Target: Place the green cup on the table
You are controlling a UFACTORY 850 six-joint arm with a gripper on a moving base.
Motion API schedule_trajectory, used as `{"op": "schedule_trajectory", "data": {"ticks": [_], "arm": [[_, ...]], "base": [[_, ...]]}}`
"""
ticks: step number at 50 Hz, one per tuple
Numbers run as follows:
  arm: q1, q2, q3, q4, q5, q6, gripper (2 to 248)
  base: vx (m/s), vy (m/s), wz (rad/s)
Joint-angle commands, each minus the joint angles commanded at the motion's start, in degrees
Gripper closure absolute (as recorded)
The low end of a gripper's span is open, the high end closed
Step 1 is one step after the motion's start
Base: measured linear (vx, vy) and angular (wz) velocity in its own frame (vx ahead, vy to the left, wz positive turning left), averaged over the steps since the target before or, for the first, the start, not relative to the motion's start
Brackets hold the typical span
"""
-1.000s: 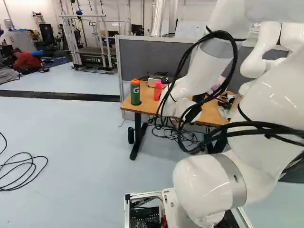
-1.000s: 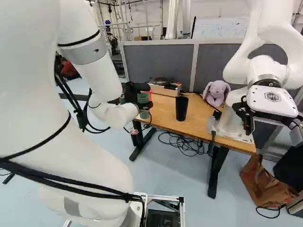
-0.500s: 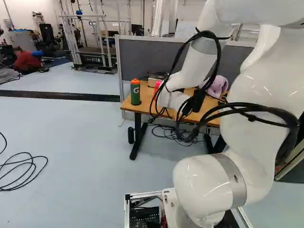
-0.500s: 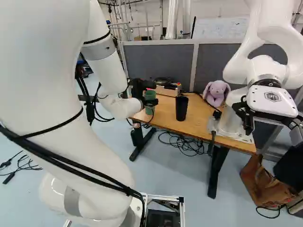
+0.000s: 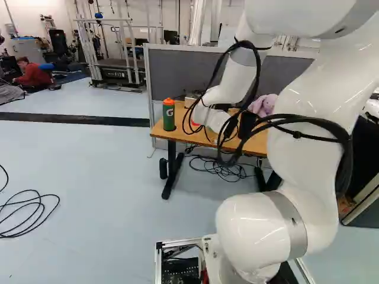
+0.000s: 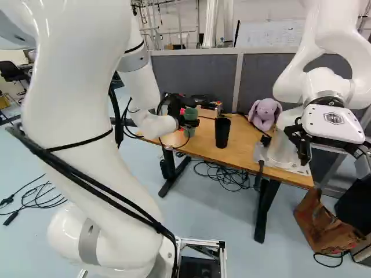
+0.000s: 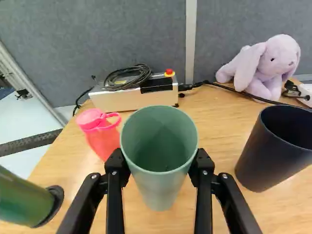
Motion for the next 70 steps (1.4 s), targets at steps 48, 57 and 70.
{"op": "schedule_trajectory", "data": {"ticks": [48, 57, 70], "arm": [[-1.8, -11.4, -14.0, 18.9, 0.0, -16.0, 122], [-1.5, -12.4, -14.9, 18.9, 0.0, -16.0, 122], [-1.3, -14.4, -15.6, 18.9, 0.0, -16.0, 122]], "base": [[0.0, 0.0, 0.0], [0.0, 0.0, 0.0], [0.0, 0.0, 0.0]]}}
